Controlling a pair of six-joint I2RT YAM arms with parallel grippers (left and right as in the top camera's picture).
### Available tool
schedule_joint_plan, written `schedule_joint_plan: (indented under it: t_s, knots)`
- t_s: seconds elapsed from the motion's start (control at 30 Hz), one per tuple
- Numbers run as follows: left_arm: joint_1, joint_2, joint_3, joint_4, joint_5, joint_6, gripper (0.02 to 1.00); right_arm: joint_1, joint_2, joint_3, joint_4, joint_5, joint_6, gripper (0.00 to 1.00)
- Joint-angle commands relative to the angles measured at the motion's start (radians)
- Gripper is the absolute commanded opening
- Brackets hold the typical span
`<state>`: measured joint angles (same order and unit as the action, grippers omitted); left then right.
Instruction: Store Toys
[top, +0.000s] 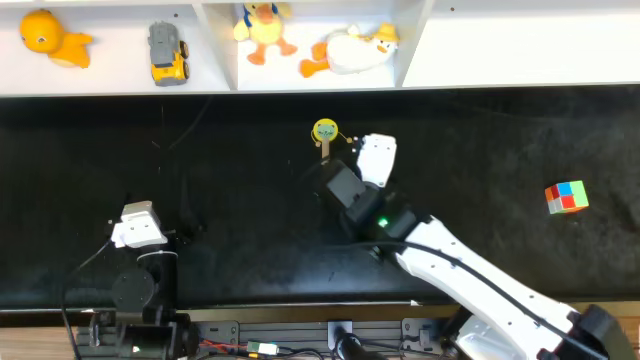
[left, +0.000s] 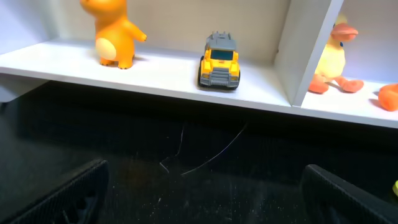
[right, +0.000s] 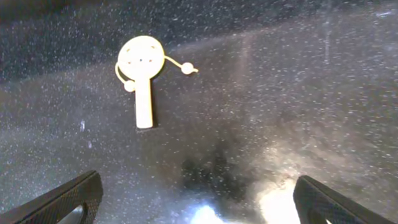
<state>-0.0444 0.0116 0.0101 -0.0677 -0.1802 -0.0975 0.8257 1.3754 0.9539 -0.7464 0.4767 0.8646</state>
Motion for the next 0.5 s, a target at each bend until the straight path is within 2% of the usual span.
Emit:
schedule_joint_plan:
  t_s: [0.03, 0.23, 0.5]
  knots:
    - [0.004, -0.010, -0.002, -0.002, -0.005, 0.021, 0.998, 0.006, 0.033, 0.034, 0.011, -0.016, 0.010, 0.993]
    - [0.004, -0.010, -0.002, -0.002, -0.005, 0.021, 0.998, 0.005, 0.073, 0.034, 0.070, -0.068, -0.056, 0.996]
    - [0.004, -0.010, -0.002, -0.002, -0.005, 0.021, 0.998, -0.015, 0.143, 0.049, 0.093, -0.093, -0.074, 0.998]
